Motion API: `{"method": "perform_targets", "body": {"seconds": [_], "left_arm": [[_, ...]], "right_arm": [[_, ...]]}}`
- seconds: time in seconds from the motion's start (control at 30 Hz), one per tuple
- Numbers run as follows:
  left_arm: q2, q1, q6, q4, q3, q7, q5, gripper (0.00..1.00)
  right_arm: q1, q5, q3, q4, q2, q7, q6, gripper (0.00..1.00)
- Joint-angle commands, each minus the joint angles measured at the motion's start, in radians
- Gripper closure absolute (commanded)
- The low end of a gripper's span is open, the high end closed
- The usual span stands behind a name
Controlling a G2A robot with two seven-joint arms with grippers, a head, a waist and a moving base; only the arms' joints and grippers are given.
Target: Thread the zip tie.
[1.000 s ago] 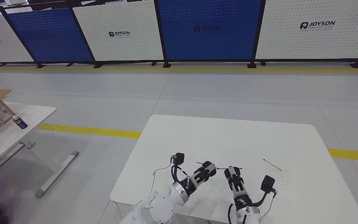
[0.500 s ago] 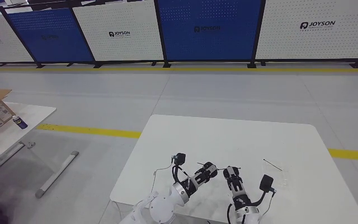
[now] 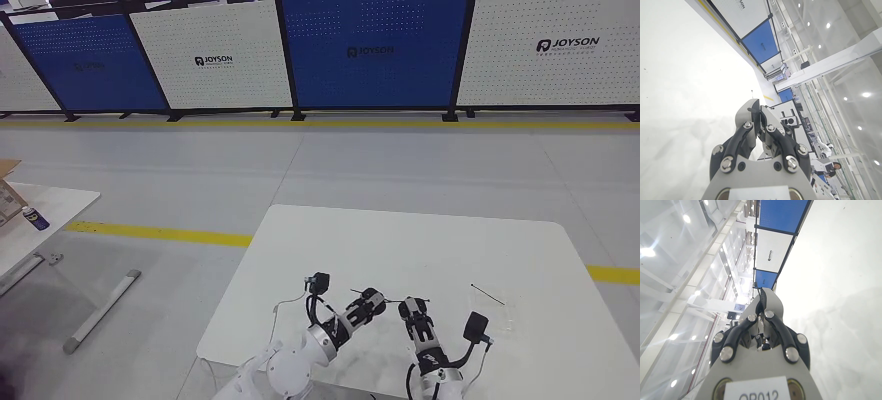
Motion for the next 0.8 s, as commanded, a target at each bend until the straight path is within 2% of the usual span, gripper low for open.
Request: {"method": "perform_targets", "body": {"seconds": [0.0, 0.4, 0.77], "left_arm": [[-0.001, -0.002, 0.008, 0.001, 0.001, 0.003, -0.002, 1.0], [-0.002, -0.003, 0.029, 0.001, 0.004, 0.004, 0.007, 1.0], [-0.003, -0.004, 0.029, -0.004, 0.011, -0.003, 0.031, 1.0]], "right_arm": [[-0.001, -0.001, 0.001, 0.0, 0.0, 0.002, 0.0, 0.92], [-0.023, -0.018, 0.02, -0.02, 0.0, 0.001, 0.002, 0.8], [-0.045, -0.029, 0.039, -0.038, 0.001, 0.001, 0.0, 0.86]]}}
